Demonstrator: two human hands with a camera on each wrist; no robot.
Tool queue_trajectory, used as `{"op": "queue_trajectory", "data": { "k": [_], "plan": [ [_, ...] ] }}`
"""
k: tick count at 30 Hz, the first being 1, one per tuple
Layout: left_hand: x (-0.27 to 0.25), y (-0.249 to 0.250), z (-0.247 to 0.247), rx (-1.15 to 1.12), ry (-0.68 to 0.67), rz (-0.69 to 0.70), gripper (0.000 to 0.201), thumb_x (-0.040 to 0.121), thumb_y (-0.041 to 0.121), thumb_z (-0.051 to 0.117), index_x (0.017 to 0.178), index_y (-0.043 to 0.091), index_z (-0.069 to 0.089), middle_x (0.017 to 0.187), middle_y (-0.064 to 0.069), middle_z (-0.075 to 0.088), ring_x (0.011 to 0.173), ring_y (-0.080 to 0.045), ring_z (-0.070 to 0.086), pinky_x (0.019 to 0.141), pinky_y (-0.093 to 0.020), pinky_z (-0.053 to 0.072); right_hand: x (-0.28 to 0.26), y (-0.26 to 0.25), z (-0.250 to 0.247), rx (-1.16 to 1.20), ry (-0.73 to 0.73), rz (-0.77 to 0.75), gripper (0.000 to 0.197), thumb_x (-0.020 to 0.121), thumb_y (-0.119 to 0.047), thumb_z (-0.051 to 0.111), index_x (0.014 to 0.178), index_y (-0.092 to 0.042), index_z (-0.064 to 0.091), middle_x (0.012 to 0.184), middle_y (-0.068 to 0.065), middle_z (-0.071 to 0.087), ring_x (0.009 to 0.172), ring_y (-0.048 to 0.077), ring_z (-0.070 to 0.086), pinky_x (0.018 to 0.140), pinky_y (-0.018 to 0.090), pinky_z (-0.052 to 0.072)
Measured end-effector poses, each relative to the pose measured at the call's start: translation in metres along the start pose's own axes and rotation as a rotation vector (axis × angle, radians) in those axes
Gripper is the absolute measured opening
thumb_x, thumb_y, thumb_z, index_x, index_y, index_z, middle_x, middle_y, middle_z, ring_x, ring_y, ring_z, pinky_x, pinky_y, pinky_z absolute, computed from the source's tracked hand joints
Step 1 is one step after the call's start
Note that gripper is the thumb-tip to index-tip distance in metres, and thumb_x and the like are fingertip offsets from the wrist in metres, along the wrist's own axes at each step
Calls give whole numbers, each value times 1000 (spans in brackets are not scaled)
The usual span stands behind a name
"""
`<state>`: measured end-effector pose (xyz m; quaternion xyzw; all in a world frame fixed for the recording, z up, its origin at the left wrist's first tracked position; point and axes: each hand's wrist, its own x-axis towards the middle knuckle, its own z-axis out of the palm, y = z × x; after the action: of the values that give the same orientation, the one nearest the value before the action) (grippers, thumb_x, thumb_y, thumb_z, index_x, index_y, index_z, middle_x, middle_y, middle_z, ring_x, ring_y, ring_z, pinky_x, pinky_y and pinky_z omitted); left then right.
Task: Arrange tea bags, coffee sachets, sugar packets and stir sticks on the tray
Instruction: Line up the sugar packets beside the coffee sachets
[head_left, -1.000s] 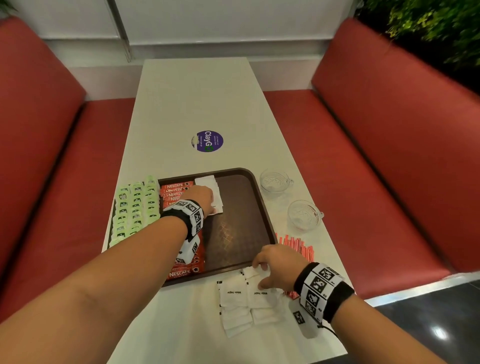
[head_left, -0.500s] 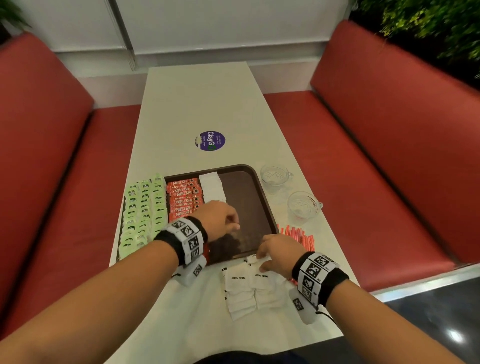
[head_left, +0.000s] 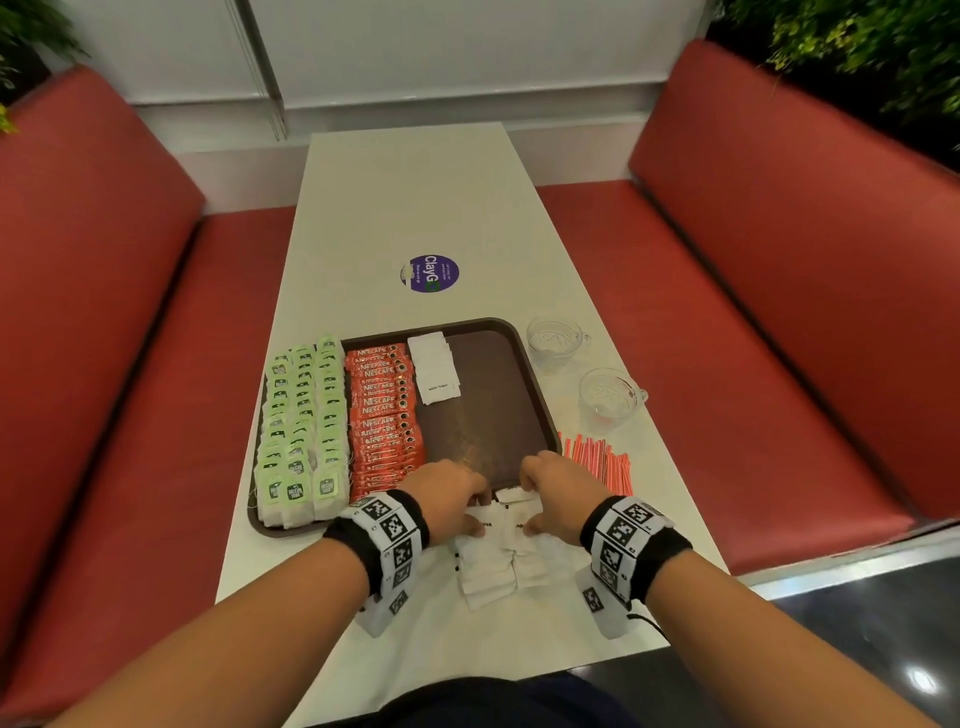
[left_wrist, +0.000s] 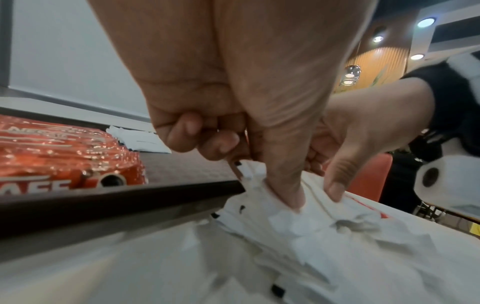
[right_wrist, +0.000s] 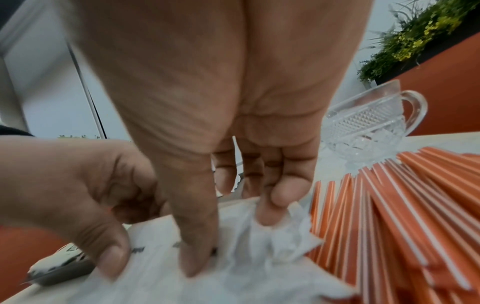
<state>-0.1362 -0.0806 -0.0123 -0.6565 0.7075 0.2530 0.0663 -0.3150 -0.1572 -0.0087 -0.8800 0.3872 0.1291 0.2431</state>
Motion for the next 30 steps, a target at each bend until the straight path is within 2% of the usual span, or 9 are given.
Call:
{"op": "queue_trajectory", "data": {
  "k": [6, 9, 12, 14, 18, 22, 25, 28, 30],
  "plan": [
    [-8, -5, -6, -61, 84, -50, 28, 90, 39, 67, 114, 24, 67, 108, 2, 68, 98, -18, 63, 83, -31, 50, -1, 5, 3, 58, 41, -13, 41, 81, -12, 78, 114, -19, 53, 111, -1, 50, 95, 16, 50, 80, 24, 40],
    [-11, -13, -11, -148, 166, -59, 21, 90, 35, 67, 107, 22, 65, 96, 4, 67, 89, -18, 63, 76, -29, 51, -3, 6, -2, 69, 27, -24, 39, 85, -8, 71, 119, -16, 55, 111, 3, 57, 97, 19, 56, 84, 29, 49],
    [-15, -18, -20, -303, 241, -61, 27, 88, 27, 68, 113, 26, 57, 97, 7, 64, 85, -13, 61, 70, -23, 48, -5, 7, -12, 99, 5, -49, 33, 91, -10, 62, 124, -16, 58, 110, 2, 63, 100, 20, 59, 87, 31, 52],
    [-18, -22, -27, -388, 278, -61, 29, 87, 24, 69, 114, 28, 58, 93, 13, 62, 81, -5, 60, 64, -16, 44, -4, 6, -19, 124, 34, -58, 24, 93, -14, 57, 117, -15, 62, 110, 2, 65, 101, 22, 61, 87, 33, 52],
    [-20, -29, -37, -455, 341, -24, 14, 83, 24, 74, 88, 33, 65, 83, 15, 65, 75, 0, 60, 64, -17, 42, 3, -2, -28, 276, 138, -13, 4, 88, -12, 55, 92, -11, 54, 88, 7, 62, 79, 24, 58, 69, 36, 49],
    [-19, -29, -40, -528, 388, -53, 10, 84, 28, 75, 86, 30, 66, 82, 14, 70, 76, 0, 64, 62, -12, 48, 15, -13, -28, 418, 204, -17, 6, 91, -11, 49, 87, -10, 45, 79, 10, 56, 70, 28, 52, 63, 35, 41],
    [-17, -28, -40, -588, 414, -43, 9, 86, 28, 75, 88, 30, 66, 81, 13, 71, 74, 1, 64, 61, -8, 46, 23, -20, -29, 523, 217, -68, 15, 94, -12, 44, 86, -23, 37, 79, 12, 56, 68, 28, 57, 61, 42, 45],
    [-15, -28, -40, -641, 425, -41, 9, 87, 30, 74, 88, 32, 65, 82, 12, 70, 71, 1, 63, 59, -9, 45, 26, -26, -33, 530, 163, -158, 20, 92, -16, 53, 105, -26, 40, 89, 9, 62, 61, 16, 53, 58, 30, 45],
    [-13, -27, -42, -669, 461, -44, 9, 87, 31, 75, 90, 30, 66, 81, 13, 70, 69, 2, 61, 59, -9, 44, 31, -28, -33, 506, 179, -194, 17, 94, -22, 58, 108, -26, 49, 93, 2, 64, 63, 11, 54, 60, 24, 43]
  ]
}}
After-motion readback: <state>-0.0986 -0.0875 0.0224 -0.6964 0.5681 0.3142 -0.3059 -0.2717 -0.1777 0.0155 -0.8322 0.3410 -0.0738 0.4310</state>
